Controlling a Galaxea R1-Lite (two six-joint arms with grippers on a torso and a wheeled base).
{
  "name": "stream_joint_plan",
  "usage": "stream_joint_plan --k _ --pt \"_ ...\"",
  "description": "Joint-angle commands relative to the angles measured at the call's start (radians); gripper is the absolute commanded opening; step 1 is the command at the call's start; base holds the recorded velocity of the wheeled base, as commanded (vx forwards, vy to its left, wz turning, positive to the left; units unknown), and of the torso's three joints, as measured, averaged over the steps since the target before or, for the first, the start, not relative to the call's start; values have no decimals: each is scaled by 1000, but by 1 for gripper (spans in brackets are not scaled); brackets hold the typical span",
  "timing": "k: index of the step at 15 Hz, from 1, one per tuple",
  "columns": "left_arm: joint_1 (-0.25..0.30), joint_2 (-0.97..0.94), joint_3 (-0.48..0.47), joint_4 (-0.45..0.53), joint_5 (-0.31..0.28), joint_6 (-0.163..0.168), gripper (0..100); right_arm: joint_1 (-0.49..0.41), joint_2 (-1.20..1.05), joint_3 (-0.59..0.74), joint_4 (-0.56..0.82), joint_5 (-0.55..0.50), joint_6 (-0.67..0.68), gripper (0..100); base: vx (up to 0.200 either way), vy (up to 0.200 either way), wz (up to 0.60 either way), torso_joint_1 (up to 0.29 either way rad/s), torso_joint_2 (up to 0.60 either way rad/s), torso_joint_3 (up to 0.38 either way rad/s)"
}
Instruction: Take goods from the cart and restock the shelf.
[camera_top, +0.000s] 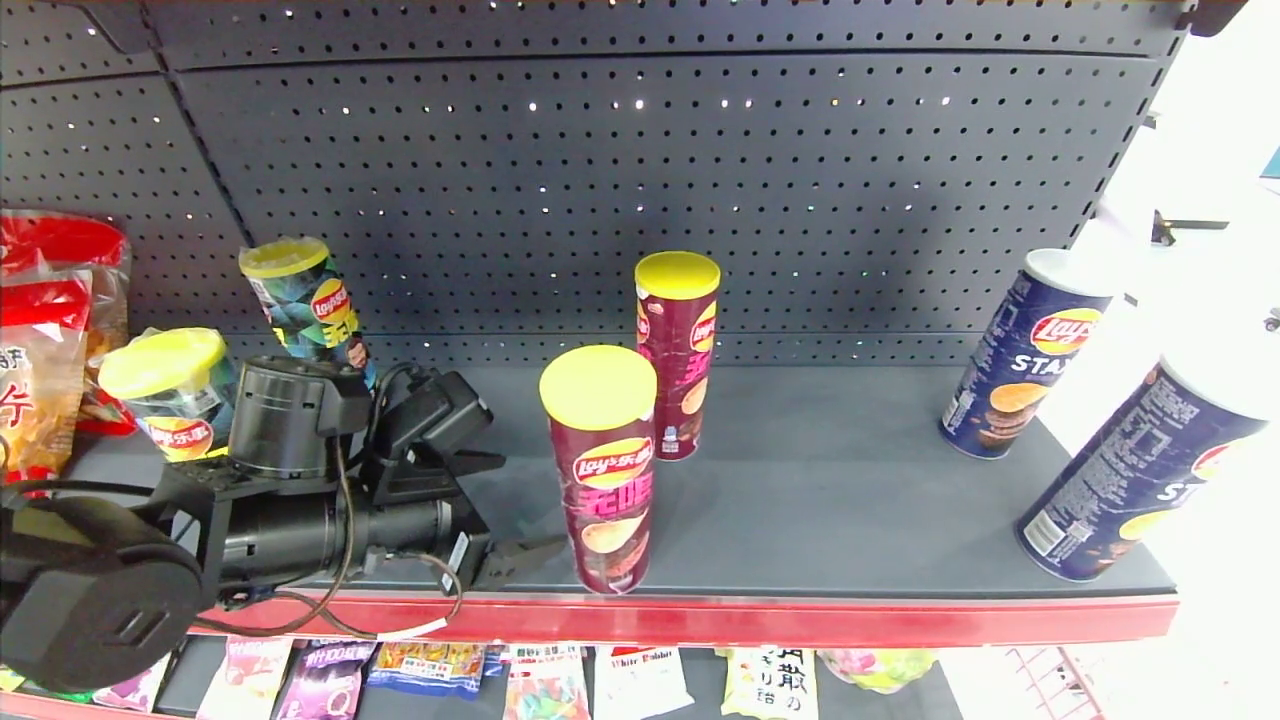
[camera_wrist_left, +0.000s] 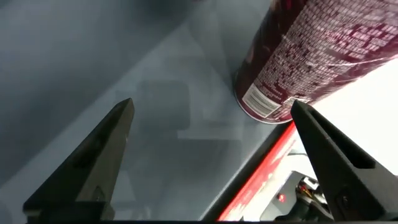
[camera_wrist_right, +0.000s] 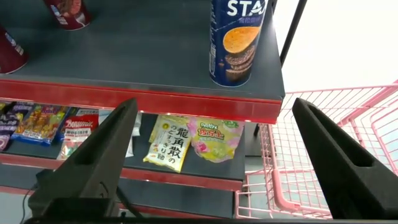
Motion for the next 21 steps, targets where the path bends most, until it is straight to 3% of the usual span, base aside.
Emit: stream_joint_plan --k 1,8,21 --pt "-1 20 -15 -1 0 1 100 1 5 0 0 1 0 100 0 0 0 0 0 0" --pt "9 33 -24 1 29 4 100 1 7 9 0 1 0 100 0 0 0 0 0 0" --pt "-28 116 -71 -59 18 -2 100 2 7 26 0 1 1 100 0 0 0 0 0 0"
